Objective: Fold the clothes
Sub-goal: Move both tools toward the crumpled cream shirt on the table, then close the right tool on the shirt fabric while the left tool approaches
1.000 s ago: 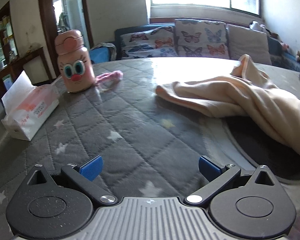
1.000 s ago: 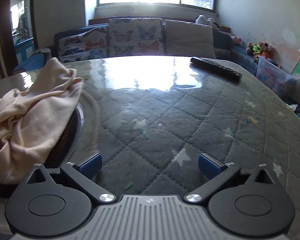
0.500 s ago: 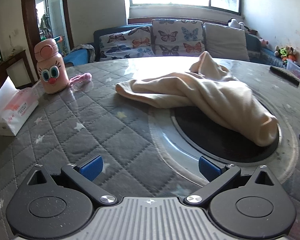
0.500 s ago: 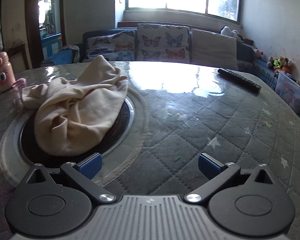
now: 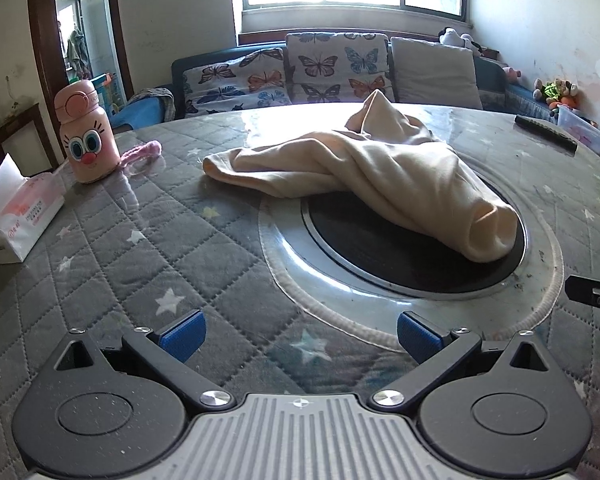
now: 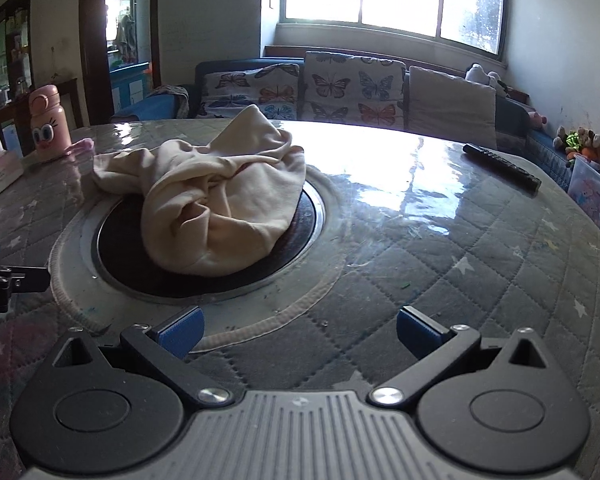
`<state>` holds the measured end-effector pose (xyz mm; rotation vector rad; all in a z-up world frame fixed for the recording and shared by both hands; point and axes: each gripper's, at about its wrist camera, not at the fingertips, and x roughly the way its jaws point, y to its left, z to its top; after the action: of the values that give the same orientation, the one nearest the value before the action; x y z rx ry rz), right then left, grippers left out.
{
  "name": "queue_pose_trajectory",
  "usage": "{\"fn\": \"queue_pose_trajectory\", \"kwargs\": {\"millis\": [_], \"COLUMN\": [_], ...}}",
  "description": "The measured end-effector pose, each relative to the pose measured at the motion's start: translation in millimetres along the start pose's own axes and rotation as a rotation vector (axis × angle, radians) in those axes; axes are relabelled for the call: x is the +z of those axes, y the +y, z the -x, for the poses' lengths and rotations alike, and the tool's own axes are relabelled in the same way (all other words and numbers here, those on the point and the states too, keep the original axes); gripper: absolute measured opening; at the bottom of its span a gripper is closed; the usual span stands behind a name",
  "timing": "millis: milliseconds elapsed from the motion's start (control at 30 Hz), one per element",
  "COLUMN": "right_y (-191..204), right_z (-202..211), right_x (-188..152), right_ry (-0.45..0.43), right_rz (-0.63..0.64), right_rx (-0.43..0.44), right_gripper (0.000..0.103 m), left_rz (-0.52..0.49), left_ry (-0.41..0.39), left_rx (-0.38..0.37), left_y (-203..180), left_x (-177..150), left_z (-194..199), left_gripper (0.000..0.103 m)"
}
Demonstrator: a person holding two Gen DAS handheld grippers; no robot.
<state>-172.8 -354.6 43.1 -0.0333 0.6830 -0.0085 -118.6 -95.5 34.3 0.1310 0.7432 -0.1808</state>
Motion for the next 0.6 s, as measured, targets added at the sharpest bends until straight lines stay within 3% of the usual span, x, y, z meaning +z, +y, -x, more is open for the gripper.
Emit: {"fn": "queue_pose_trajectory", "kwargs": {"millis": [600], "right_y": [14], "right_z": [-5], "right_x": [2], "right_ry": [0.005], "right_rz": [0.029], "right_rx": [0.03], "right_gripper": [0.103], "left_rz": [-0.014], "left_ry": [0.045], "left_rx": [-0.008], "left_y": [-8], "left_x": [2], "left_z": [-15], "left_gripper": [0.103]}}
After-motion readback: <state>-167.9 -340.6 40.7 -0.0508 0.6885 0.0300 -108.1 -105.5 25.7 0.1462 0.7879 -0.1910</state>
